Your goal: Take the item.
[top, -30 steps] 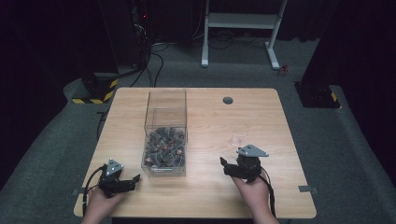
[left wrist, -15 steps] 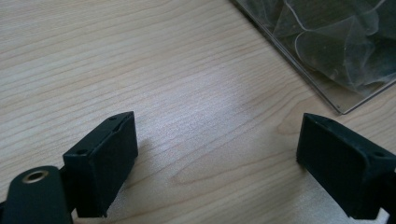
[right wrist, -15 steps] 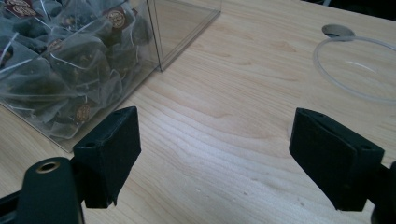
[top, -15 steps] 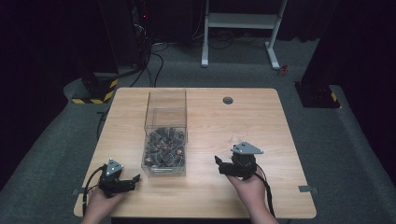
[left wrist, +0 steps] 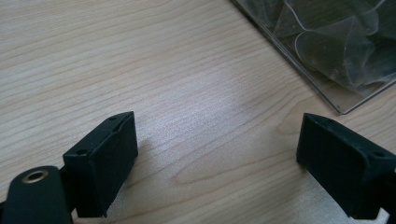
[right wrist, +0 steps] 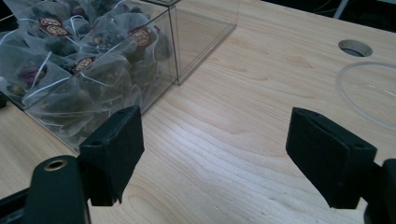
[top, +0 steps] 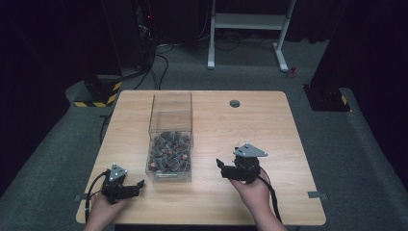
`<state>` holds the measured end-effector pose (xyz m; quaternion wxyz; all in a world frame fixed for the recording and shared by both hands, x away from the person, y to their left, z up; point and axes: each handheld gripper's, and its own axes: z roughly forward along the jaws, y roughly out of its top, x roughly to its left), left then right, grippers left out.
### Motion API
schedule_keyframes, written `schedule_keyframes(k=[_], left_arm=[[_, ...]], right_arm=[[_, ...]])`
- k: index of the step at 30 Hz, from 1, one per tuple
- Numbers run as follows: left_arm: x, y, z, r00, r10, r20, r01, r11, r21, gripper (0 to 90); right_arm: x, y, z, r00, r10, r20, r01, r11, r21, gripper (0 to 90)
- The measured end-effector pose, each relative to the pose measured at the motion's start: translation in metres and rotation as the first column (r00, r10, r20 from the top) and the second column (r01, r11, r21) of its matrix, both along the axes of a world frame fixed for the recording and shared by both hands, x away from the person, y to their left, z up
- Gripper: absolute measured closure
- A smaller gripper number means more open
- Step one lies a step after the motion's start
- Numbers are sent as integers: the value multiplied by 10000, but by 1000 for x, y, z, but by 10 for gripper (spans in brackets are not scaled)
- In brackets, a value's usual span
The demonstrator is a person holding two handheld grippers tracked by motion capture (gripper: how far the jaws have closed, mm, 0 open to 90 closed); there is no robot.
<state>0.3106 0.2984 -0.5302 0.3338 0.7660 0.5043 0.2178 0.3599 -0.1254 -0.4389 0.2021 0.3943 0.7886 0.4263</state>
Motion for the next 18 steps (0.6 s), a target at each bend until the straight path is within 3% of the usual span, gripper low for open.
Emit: schedule_keyframes(k=[9,18], left_arm=[[0,0,0,10000,1,-2,-1,10000,-10,128],[0,0,0,10000,8,14,-8,10000,-10,128]], right_arm=[[-1,12,1,9994,327,-145,-326,9995,48,250],[-4,33,5,9961,873,94,-874,9960,161,311]])
